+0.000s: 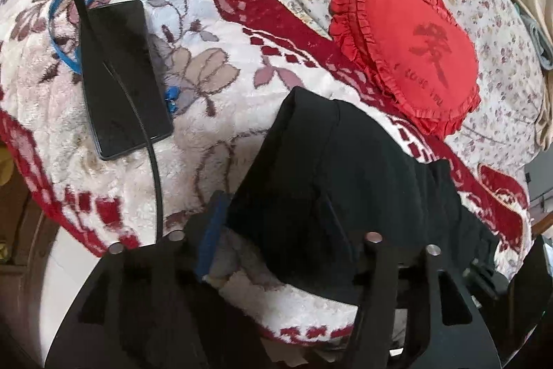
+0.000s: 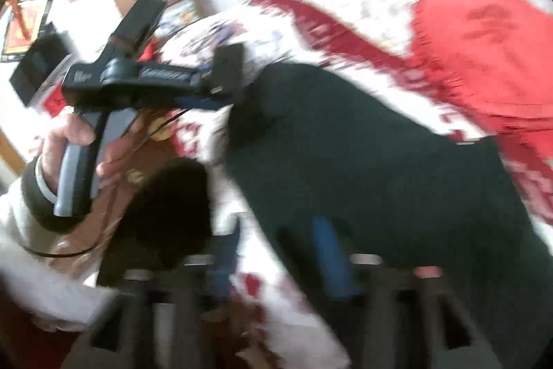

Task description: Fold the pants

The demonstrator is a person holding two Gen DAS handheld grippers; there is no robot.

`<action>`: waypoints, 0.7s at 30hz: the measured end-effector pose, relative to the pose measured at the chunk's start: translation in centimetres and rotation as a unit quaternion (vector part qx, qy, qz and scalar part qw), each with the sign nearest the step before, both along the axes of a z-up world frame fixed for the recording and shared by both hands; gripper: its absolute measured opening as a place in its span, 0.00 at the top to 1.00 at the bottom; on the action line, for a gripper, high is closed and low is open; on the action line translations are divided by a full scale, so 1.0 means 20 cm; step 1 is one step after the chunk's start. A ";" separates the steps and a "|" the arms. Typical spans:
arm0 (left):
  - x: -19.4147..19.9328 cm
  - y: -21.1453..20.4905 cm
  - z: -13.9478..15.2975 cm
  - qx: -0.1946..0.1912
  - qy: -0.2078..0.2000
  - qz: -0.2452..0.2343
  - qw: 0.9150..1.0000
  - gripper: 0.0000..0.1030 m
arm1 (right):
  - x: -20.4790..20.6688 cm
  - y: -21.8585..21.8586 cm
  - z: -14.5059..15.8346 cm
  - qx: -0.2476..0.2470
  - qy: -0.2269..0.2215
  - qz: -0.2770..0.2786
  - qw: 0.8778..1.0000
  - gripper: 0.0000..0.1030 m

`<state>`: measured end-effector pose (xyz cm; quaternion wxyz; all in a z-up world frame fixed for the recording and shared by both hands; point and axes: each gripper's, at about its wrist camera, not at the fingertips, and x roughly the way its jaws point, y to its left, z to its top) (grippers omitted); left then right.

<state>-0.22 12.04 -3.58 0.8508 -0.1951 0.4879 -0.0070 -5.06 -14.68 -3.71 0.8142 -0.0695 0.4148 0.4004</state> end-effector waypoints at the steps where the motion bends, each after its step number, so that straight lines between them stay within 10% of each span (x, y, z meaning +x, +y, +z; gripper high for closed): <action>1: 0.01 0.00 -0.01 -0.002 0.002 0.001 1.000 0.40 | 0.00 -0.03 -0.02 -0.005 0.007 -0.001 1.000 0.46; 8: 0.07 -0.09 -0.07 0.007 0.011 -0.006 1.000 0.40 | -0.09 0.00 -0.20 -0.109 -0.053 0.014 0.993 0.46; 11: 0.08 -0.14 -0.06 0.025 0.008 -0.010 1.000 0.61 | -0.09 -0.01 -0.21 -0.119 -0.071 0.014 0.990 0.56; 14: 0.08 -0.15 -0.04 0.047 -0.004 -0.011 0.999 0.90 | 0.04 -0.11 -0.15 -0.029 0.014 -0.013 0.999 0.91; 21: -0.01 -0.06 0.06 0.053 -0.027 -0.016 0.998 0.92 | 0.00 -0.03 -0.12 -0.037 0.024 0.023 0.999 0.94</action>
